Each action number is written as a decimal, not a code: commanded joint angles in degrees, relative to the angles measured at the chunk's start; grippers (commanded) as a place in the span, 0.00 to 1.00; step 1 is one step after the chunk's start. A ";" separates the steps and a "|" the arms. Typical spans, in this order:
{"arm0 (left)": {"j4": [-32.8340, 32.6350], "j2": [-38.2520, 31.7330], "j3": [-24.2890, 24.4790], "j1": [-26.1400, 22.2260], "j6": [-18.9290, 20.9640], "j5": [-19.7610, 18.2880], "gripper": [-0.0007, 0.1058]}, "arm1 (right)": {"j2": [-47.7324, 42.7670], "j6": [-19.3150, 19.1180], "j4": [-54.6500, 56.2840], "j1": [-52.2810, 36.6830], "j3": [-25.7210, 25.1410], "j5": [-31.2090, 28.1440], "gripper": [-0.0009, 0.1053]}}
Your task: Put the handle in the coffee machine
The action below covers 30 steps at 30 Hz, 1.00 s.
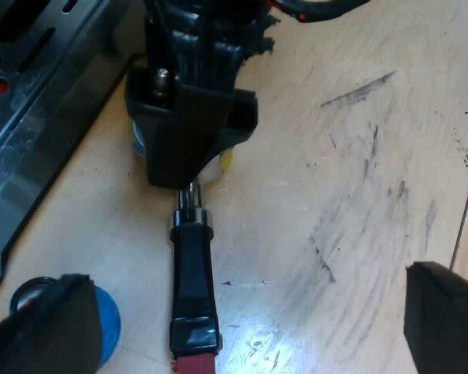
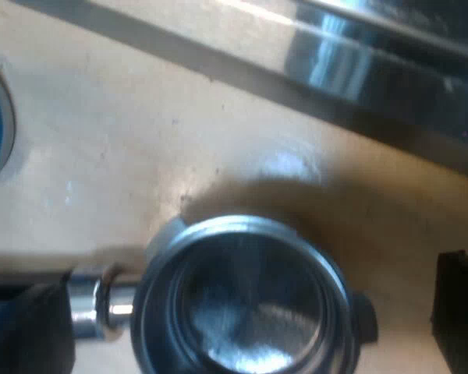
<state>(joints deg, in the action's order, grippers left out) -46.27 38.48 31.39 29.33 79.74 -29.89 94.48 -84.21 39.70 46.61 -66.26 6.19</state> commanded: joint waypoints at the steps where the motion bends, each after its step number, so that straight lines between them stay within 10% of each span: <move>1: 0.41 -0.42 0.24 -0.19 -0.08 -0.68 0.76 | 1.19 -0.57 -0.43 -0.13 -0.35 0.30 0.89; 16: 0.41 -0.42 0.24 -0.19 -0.08 -0.68 0.76 | 3.08 -1.78 -0.43 -0.13 -0.35 0.72 0.85; 26: 0.41 -0.42 0.24 -0.19 -0.08 -0.68 0.76 | 3.08 -2.42 -0.43 0.05 -0.35 5.99 0.01; 30: 0.41 -0.42 0.24 -0.19 -0.32 -0.68 0.76 | 2.05 0.95 -0.05 0.30 -0.35 6.86 0.01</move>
<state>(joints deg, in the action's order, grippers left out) -46.27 38.48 31.39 29.33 79.74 -29.89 97.60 -84.07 39.19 46.61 -66.33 11.30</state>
